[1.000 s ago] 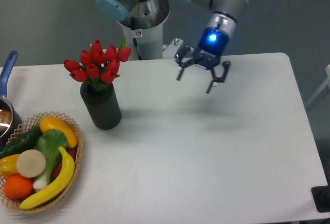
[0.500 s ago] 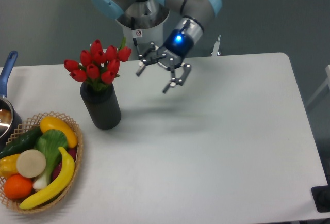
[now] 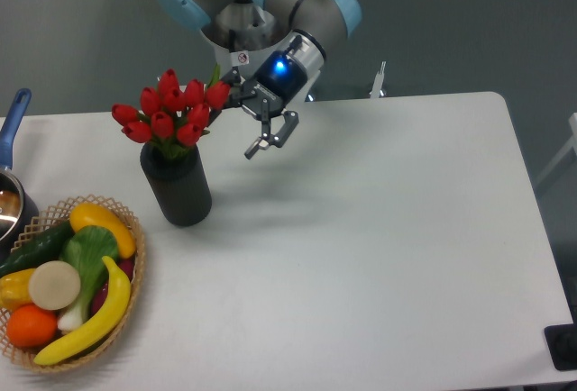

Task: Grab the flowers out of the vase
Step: 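Lower the open gripper onto the tulip stems just above the vase rim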

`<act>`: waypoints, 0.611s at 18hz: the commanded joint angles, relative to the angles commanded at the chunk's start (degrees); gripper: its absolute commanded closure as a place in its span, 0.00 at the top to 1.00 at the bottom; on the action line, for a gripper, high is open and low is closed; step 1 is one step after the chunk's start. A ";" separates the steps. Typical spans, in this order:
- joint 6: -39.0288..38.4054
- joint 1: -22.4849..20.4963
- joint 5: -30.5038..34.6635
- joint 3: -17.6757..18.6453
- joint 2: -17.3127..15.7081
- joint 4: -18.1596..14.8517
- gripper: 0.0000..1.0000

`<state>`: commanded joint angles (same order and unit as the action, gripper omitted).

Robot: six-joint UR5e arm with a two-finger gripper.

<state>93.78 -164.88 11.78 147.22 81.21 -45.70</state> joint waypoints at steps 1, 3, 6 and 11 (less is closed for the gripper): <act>0.09 0.17 0.00 0.18 -0.18 0.00 1.00; -0.44 1.31 0.00 0.35 -0.88 -0.09 1.00; -0.44 2.72 0.00 0.27 -0.71 -0.09 1.00; -0.26 5.18 -0.26 -0.26 0.17 -0.18 1.00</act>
<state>93.52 -159.70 11.52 146.95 81.39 -45.88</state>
